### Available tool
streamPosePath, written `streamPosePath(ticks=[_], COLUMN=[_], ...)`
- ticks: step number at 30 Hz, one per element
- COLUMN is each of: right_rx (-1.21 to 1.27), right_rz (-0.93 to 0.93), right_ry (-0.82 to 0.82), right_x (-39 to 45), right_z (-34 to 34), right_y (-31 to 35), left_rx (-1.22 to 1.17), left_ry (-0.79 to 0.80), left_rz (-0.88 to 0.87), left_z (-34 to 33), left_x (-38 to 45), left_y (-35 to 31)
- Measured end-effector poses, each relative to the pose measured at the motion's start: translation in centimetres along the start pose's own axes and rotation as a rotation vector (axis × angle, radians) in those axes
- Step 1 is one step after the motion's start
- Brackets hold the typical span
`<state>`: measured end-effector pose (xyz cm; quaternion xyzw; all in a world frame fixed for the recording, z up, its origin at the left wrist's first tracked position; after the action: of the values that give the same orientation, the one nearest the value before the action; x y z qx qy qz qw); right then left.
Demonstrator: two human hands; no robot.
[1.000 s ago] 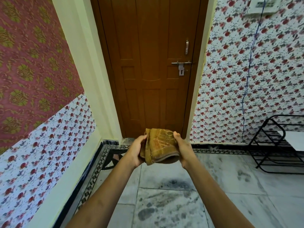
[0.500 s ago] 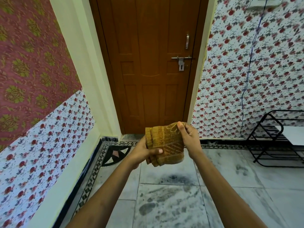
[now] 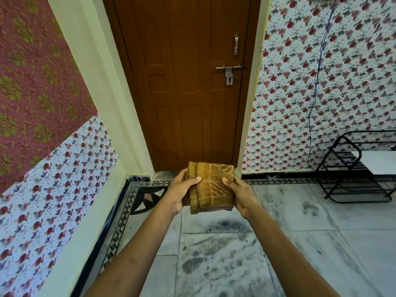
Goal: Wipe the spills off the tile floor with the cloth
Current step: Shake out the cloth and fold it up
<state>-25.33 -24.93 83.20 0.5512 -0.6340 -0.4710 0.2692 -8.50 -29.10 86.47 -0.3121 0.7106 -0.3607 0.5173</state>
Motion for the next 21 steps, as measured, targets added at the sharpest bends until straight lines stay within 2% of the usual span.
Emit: streamPosePath(ticks=[6, 10, 15, 21], right_rx=[0.039, 0.025, -0.061, -0.164], right_rz=[-0.049, -0.039, -0.021, 0.054], right_ry=[-0.015, -0.094, -0.158, -0.187], right_x=[-0.7, -0.9, -0.8, 0.2], right_z=[3.1, 6.9, 14.0, 26.3], right_y=[-1.4, -1.0, 2.1, 9.3], left_rx=[-0.049, -0.006, 0.034, 0.041], left_ry=[-0.035, -0.03, -0.014, -0.005], left_rz=[0.145, 0.163, 0.161, 0.156], left_z=[-1.7, -5.1, -12.8, -26.9], left_x=[1.7, 2.4, 3.7, 5.7], left_y=[3.2, 4.5, 5.9, 8.1])
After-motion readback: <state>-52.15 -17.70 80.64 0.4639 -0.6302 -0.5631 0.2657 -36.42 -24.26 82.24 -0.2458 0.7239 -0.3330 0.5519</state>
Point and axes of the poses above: each hand's wrist, its own x-axis towards the middle knuckle, its own z-axis out of the back of the hand, y = z × x, the point moved 5 cm from there along x, towards the middle knuckle, and after that the axes turned 10 degrees about z, right-handed, at the moved point
